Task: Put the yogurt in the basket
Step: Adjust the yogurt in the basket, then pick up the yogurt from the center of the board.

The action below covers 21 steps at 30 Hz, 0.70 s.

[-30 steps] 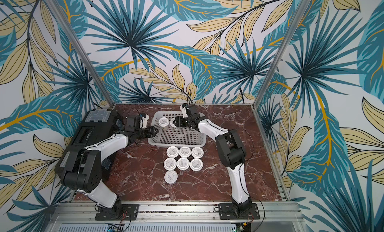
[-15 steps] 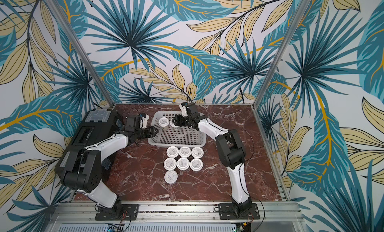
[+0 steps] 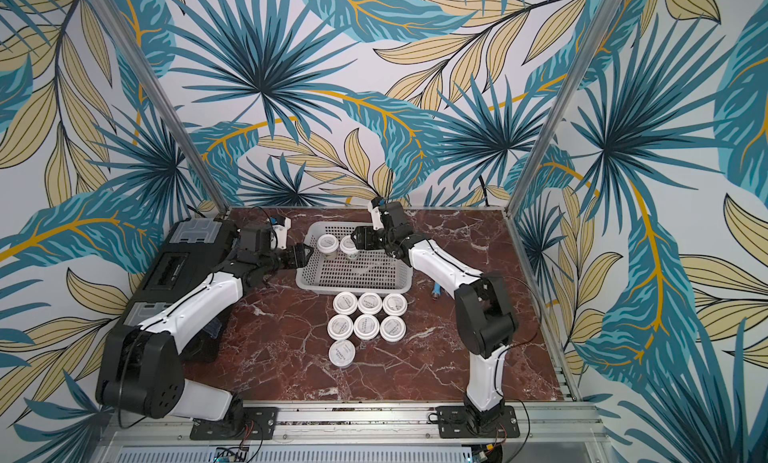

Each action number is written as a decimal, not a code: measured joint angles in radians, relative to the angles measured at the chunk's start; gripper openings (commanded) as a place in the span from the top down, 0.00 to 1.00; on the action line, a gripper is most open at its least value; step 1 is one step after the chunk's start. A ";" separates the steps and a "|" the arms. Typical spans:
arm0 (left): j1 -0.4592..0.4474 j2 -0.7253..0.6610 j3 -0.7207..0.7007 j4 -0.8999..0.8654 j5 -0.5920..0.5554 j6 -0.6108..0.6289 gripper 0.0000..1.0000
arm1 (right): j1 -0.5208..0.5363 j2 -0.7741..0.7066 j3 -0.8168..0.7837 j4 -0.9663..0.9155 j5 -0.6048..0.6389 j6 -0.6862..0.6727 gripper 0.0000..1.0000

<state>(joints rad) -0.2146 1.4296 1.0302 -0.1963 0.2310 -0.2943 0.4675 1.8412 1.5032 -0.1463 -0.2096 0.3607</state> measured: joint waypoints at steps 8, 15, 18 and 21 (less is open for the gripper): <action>-0.150 -0.127 0.072 -0.222 -0.041 0.068 0.22 | -0.002 -0.379 -0.127 -0.180 0.108 -0.074 0.11; -0.357 -0.269 0.066 -0.403 -0.127 0.052 0.23 | -0.008 -0.628 -0.354 -0.333 0.203 -0.090 0.10; -0.456 -0.301 0.063 -0.463 -0.169 0.023 0.23 | -0.010 -0.692 -0.440 -0.383 0.234 -0.091 0.10; -0.550 -0.301 0.063 -0.517 -0.217 -0.011 0.23 | -0.011 -0.721 -0.484 -0.410 0.254 -0.091 0.09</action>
<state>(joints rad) -0.7647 1.1282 1.0927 -0.7132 0.0135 -0.3050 0.4561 1.1198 1.0191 -0.5568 0.0444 0.2695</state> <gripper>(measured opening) 0.771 0.903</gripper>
